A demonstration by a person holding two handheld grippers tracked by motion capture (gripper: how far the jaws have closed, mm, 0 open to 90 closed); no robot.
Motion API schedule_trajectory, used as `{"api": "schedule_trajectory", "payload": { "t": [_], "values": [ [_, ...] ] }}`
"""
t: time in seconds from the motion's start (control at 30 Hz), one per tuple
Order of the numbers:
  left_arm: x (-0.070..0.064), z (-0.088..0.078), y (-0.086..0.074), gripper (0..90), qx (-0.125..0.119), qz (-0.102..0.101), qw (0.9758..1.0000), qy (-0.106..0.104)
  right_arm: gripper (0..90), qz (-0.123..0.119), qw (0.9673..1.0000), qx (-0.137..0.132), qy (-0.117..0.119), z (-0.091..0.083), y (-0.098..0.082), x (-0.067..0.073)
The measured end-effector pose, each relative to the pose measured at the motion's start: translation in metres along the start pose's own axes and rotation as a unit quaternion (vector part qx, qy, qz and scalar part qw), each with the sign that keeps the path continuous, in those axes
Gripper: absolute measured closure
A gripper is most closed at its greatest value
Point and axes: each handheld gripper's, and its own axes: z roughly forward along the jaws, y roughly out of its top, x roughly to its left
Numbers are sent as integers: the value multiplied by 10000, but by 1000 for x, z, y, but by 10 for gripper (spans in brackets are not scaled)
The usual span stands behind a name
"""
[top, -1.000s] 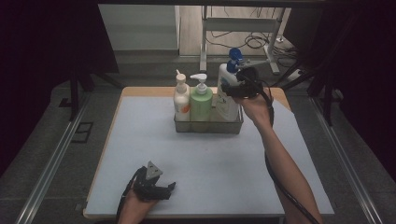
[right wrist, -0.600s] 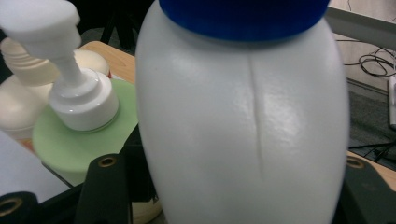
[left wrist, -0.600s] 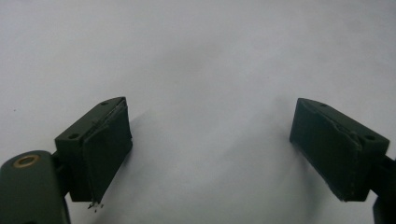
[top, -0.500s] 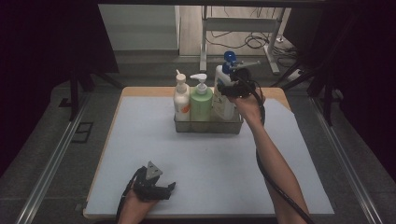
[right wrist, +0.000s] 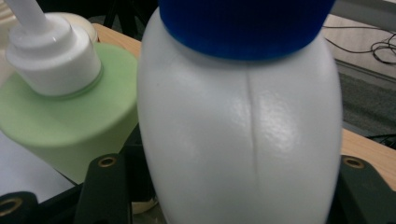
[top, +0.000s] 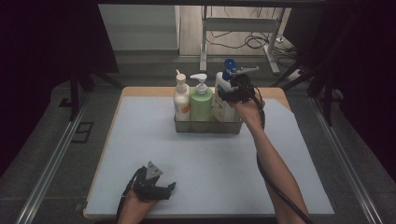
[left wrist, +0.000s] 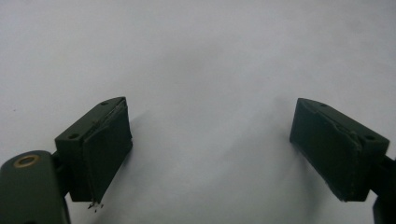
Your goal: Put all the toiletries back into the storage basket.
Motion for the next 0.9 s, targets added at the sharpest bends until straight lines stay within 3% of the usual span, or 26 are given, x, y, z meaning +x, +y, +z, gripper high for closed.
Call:
{"api": "schedule_trajectory", "payload": {
  "t": [0.5,0.9],
  "values": [
    [0,0,0,124,0,-2,10000,2,406,-8,9998,199,86,3,-17,-1],
    [0,0,0,124,-2,-5,10000,-2,406,-53,9996,277,14,8,-26,-2]
  ]
}}
